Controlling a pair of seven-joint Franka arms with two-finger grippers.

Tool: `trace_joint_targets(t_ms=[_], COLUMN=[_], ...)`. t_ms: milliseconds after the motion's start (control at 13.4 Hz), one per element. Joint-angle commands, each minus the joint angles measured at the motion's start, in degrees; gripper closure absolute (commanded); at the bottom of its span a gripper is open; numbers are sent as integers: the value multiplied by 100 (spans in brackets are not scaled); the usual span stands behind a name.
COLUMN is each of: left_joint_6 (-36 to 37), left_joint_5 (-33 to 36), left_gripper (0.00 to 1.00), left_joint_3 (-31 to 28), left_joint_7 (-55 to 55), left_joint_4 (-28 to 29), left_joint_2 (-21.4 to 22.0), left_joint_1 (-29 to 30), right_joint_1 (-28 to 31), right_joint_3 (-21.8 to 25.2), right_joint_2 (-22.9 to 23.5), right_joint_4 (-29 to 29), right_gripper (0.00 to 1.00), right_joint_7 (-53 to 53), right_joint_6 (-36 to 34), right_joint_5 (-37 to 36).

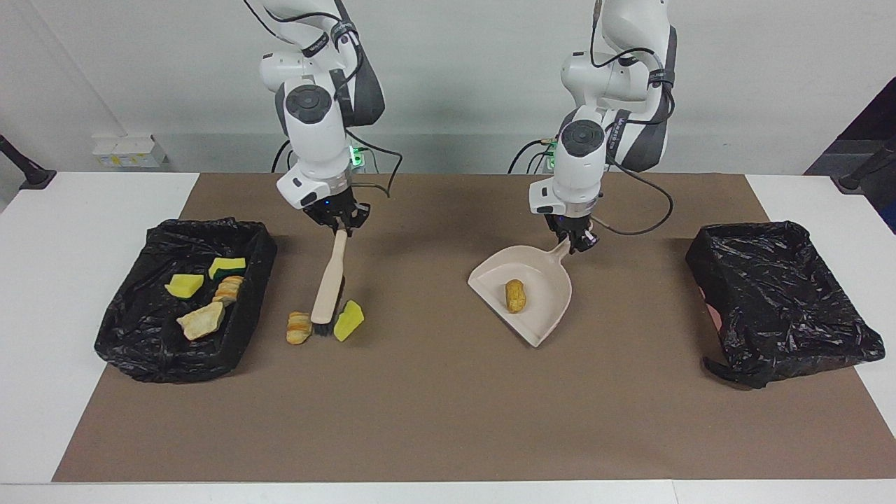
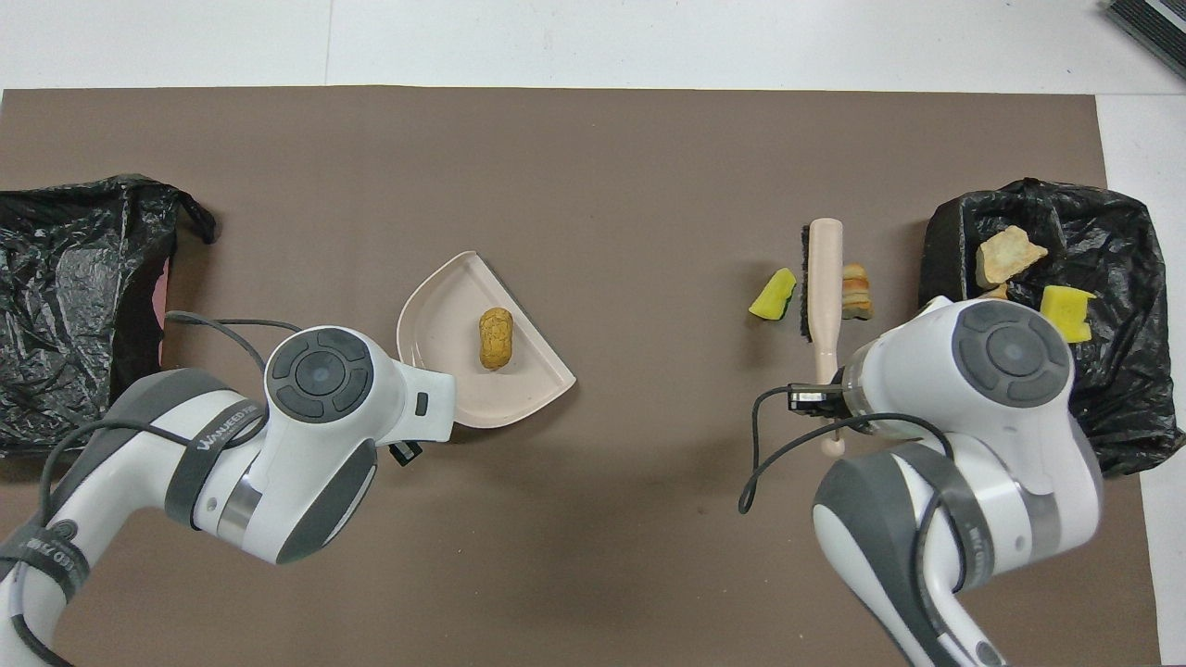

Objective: Sweep and dump trash in bin
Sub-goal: 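Move the brush with the right gripper behind the far yellow and tan pieces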

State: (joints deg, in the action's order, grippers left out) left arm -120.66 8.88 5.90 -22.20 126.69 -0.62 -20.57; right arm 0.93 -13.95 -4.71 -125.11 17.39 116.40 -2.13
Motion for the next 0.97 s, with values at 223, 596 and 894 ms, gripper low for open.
trace_joint_targets(t_ms=[223, 596, 894], left_joint_6=[-160, -151, -160], left_joint_5=[61, 61, 61], left_gripper=[100, 100, 100], left_joint_3=[-18, -18, -27], left_joint_7=[111, 102, -3], left_joint_4=[163, 172, 172], left_joint_2=[158, 158, 167], left_joint_1=[0, 0, 0], right_joint_1=[890, 840, -82], right_joint_3=[-90, -134, -143], right_joint_2=[523, 761, 770], right_joint_4=[-22, -48, 144], right_gripper=[100, 100, 100], right_joint_7=[-692, -562, -447], right_joint_6=[93, 68, -232], right_joint_5=[-1113, -1317, -239])
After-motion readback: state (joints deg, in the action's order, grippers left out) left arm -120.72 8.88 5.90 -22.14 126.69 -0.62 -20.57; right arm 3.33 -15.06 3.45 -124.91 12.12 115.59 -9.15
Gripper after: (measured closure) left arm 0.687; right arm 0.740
